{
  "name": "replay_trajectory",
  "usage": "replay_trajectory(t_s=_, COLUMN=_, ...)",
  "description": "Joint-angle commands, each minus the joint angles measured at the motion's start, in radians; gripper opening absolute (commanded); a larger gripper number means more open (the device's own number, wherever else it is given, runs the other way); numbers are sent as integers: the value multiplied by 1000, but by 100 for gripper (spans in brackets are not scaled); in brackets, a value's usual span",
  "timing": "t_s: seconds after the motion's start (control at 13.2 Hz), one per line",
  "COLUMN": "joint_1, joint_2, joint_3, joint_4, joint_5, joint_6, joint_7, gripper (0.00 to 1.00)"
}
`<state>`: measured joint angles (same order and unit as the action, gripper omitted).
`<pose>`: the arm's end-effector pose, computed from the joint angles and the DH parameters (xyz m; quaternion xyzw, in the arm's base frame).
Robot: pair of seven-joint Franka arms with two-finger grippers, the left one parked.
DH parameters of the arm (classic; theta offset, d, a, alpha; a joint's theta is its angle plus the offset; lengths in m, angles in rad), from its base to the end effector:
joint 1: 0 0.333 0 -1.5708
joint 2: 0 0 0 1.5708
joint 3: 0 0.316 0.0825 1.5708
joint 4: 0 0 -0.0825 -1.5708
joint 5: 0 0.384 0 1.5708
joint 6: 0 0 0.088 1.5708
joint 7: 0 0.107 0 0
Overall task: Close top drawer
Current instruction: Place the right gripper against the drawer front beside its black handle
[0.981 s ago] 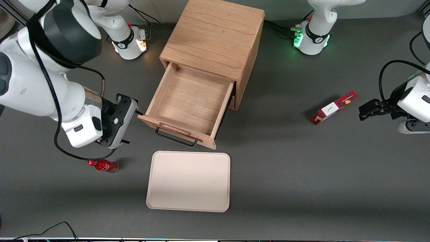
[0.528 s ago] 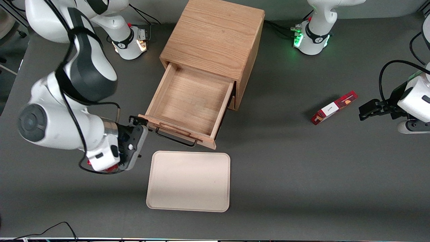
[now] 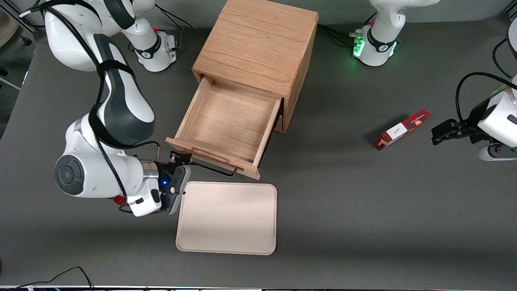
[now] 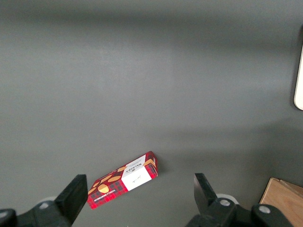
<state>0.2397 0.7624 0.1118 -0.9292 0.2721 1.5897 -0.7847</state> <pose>0.7013 0.2548 0.4328 -0.8410 -0.5101 0.0081 0.1800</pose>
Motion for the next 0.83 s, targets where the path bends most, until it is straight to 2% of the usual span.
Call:
replay_trajectory(t_s=0.0, joint_1=13, joint_2=29, joint_3=2, joint_4=33, joint_5=22, joint_6=3, joint_7=30, gripper=100)
replay_trajectory(t_s=0.75, joint_1=15, joint_2=40, joint_3=5, joint_4=-26, joint_5=27, joint_6=1, joint_7=28, gripper=100)
